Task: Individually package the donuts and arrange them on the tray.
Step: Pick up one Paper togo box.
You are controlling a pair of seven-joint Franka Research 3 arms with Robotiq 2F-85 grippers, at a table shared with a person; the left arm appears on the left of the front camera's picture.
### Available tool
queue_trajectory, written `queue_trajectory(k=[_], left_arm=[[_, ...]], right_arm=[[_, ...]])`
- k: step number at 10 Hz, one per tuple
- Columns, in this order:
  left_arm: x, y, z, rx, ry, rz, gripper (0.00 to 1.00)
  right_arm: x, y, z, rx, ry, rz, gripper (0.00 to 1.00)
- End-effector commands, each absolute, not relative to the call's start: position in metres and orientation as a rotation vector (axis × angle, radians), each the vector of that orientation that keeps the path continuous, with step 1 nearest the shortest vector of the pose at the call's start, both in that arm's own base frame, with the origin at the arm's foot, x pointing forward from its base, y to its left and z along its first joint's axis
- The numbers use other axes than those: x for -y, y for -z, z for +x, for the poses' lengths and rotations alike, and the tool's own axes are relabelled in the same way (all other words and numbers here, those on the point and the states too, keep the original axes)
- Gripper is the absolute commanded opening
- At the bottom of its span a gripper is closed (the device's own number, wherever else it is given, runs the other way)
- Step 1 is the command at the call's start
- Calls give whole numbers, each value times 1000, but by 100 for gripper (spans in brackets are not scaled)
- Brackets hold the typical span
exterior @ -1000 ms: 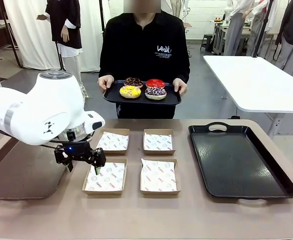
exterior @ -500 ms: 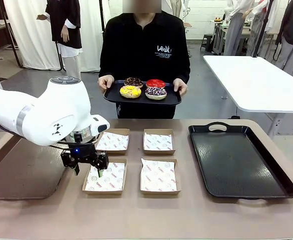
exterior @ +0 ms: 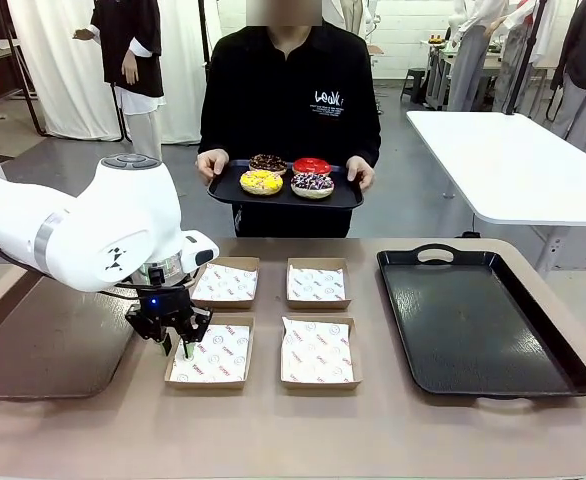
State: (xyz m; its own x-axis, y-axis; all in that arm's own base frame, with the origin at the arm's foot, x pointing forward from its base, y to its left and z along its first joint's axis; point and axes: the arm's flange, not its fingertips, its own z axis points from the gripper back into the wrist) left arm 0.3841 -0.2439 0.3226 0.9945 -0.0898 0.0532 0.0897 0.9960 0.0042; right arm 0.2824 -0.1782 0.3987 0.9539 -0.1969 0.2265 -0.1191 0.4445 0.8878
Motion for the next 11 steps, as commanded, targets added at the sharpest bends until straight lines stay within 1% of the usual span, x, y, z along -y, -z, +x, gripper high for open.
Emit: queue_trajectory(k=[1,4,6,7,9,11], left_arm=[[252,-320,388,62,70,9,0],[250,-322,386,63,64,-4,0],[248,-338,382,70,44,2,0],[246,-355,381,38,28,1,0],[235,-407,386,41,3,-46,0],[229,-446,406,46,40,-21,0]], right_arm=[[178,-397,283,322,50,1120,100],[178,-397,283,322,50,1120,100],[178,-397,283,322,50,1120,100],[178,-397,283,322,50,1120,100],[178,-397,283,322,50,1120,100],[178,-397,283,322,50,1120,100]])
